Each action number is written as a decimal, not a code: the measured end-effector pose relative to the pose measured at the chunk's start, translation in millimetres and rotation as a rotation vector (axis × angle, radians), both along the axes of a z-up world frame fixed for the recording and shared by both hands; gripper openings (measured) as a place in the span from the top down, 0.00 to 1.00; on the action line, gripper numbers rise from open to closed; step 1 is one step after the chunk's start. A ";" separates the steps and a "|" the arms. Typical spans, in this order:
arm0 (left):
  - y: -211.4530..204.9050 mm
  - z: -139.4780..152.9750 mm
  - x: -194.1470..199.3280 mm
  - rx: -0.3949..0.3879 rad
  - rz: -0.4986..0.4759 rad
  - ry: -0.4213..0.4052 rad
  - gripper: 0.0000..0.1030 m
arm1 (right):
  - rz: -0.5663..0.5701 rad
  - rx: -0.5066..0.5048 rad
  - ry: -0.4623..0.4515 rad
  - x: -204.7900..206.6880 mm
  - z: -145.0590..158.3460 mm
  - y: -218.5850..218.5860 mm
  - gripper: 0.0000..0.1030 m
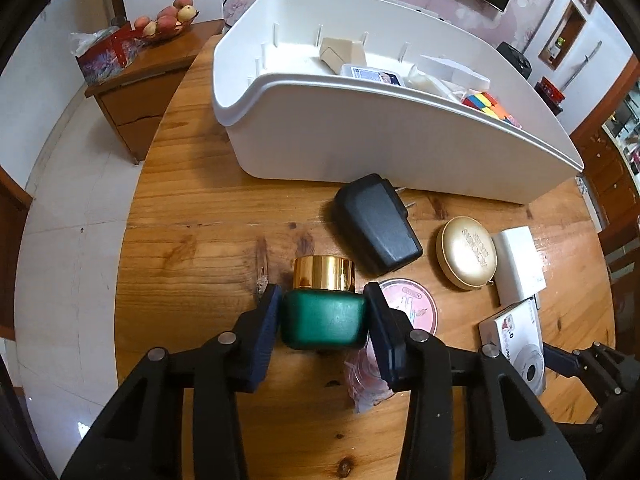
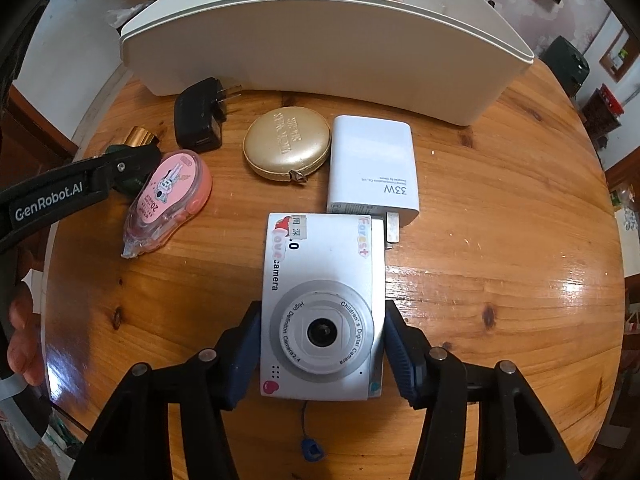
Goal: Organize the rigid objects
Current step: 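Grasp the small white photo device with the right tool while the left tool grasps the green jar, then carry the white photo device and green jar into the white bin and release both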
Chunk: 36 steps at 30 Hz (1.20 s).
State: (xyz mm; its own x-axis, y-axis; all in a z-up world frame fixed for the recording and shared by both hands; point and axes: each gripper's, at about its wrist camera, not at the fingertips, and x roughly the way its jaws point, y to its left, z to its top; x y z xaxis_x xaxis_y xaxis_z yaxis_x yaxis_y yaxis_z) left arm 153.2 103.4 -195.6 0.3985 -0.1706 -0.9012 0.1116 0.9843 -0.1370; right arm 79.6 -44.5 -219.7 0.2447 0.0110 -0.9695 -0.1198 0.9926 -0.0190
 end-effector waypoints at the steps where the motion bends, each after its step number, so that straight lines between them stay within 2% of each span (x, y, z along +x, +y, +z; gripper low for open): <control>1: -0.1 0.1 -0.7 0.002 -0.005 0.000 0.56 | 0.002 0.001 0.001 -1.1 0.4 -0.4 0.45; 11: 5.9 6.2 -19.8 -0.018 0.019 -0.002 0.56 | 0.030 0.012 -0.004 -2.2 4.3 -10.9 0.45; 15: 5.7 21.6 -31.2 -0.048 0.019 -0.020 0.56 | 0.031 0.031 -0.018 -3.2 8.7 -16.2 0.45; 19: -0.1 46.2 -38.2 -0.082 0.003 -0.043 0.56 | 0.037 0.028 -0.079 -7.7 23.0 -20.9 0.45; 24: -13.0 82.9 -36.0 -0.115 -0.021 -0.076 0.56 | 0.044 0.035 -0.190 -9.3 60.1 -34.0 0.45; 27: -24.8 107.9 -27.0 -0.081 -0.040 -0.111 0.56 | 0.047 0.027 -0.259 -5.5 87.8 -44.4 0.45; 36: -38.7 186.0 31.4 -0.061 -0.024 -0.202 0.56 | 0.034 -0.009 -0.459 49.5 199.4 -80.6 0.45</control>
State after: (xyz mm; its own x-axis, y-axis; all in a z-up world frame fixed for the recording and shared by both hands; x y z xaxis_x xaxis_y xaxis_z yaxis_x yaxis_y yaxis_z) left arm 184.7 64.8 -9.6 0.5650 -0.2337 -0.7913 0.1658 0.9717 -0.1685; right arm 129.1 -125.0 -20.3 0.6487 0.0189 -0.7608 -0.1299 0.9878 -0.0862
